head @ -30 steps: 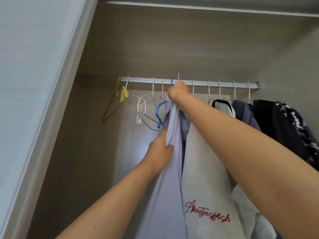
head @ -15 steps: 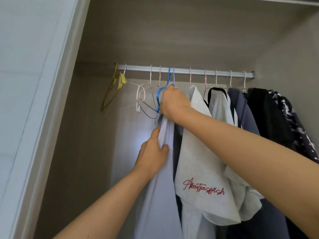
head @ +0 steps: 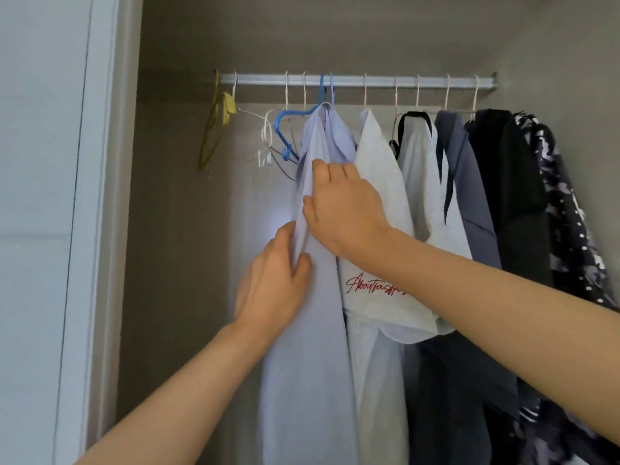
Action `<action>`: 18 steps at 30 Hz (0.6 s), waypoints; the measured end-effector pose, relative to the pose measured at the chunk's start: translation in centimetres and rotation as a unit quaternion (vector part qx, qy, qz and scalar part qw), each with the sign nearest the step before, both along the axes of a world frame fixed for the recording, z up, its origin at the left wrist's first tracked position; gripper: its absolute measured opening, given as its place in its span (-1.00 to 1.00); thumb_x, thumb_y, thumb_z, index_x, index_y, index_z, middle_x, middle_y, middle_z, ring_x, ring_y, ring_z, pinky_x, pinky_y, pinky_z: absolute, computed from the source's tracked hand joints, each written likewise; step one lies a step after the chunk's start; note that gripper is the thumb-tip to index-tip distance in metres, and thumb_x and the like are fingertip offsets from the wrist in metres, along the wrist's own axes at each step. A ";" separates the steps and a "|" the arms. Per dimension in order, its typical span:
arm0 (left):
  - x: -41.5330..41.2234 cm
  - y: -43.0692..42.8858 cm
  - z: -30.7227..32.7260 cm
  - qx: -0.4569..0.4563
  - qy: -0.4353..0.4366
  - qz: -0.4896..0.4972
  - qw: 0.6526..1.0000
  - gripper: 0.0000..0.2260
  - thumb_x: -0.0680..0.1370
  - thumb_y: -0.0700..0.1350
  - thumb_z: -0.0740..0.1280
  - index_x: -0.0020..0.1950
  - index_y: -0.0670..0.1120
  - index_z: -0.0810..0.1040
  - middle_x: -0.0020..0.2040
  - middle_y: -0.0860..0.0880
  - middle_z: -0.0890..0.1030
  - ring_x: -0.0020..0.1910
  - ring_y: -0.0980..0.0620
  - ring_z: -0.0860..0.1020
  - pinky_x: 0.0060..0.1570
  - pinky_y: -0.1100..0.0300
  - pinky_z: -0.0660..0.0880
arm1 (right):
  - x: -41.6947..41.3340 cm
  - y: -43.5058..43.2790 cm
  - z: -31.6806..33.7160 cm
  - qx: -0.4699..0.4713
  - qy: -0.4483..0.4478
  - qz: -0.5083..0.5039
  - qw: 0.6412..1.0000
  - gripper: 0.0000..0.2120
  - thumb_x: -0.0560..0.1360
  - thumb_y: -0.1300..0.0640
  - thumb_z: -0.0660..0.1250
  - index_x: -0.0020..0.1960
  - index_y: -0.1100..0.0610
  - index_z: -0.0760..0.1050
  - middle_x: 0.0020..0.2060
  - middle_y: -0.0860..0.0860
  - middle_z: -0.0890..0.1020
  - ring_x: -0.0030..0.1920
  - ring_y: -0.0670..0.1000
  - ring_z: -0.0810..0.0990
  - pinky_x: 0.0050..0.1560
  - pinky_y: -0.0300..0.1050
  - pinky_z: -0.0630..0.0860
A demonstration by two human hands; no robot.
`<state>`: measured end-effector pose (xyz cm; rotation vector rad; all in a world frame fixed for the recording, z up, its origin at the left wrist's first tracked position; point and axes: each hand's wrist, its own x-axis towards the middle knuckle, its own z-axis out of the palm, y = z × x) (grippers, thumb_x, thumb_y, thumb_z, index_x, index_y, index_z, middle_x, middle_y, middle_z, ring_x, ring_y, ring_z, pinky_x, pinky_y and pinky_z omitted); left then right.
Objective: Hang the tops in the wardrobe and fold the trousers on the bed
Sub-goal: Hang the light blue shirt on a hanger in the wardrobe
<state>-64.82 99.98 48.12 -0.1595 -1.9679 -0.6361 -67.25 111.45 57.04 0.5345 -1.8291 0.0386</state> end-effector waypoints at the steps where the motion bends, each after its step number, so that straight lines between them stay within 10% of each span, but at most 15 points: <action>1: 0.7 0.0 -0.7 -0.020 0.003 0.033 0.999 -0.55 0.61 0.02 0.18 0.50 0.14 0.21 0.33 0.01 0.50 0.18 -0.16 0.52 0.00 0.00 0.46 | 0.3 0.3 -0.8 0.006 -0.003 0.008 1.000 -0.57 0.60 -0.01 0.13 0.38 0.20 0.25 0.22 0.13 0.47 0.25 0.15 0.40 0.03 -0.01 0.41; 6: 4.0 0.2 -4.0 -0.080 0.006 0.134 0.988 -0.58 0.64 0.05 0.14 0.51 0.07 0.25 0.39 0.05 0.46 0.22 -0.09 0.53 0.03 -0.06 0.54 | 1.4 2.4 -5.4 -0.011 0.032 0.113 0.993 -0.52 0.51 0.04 0.23 0.33 0.29 0.39 0.10 0.20 0.56 0.15 0.24 0.51 -0.02 0.12 0.52; 18: 13.9 6.4 -15.6 -0.110 0.024 0.322 0.940 -0.81 0.61 -0.10 0.28 0.18 -0.09 0.60 -0.23 0.02 0.62 -0.29 -0.03 0.55 -0.41 0.04 0.53 | 5.8 5.9 -20.1 0.017 -0.066 0.362 0.930 -0.56 0.53 0.07 0.17 0.33 0.27 0.42 0.12 0.16 0.58 0.23 0.20 0.49 0.16 0.07 0.48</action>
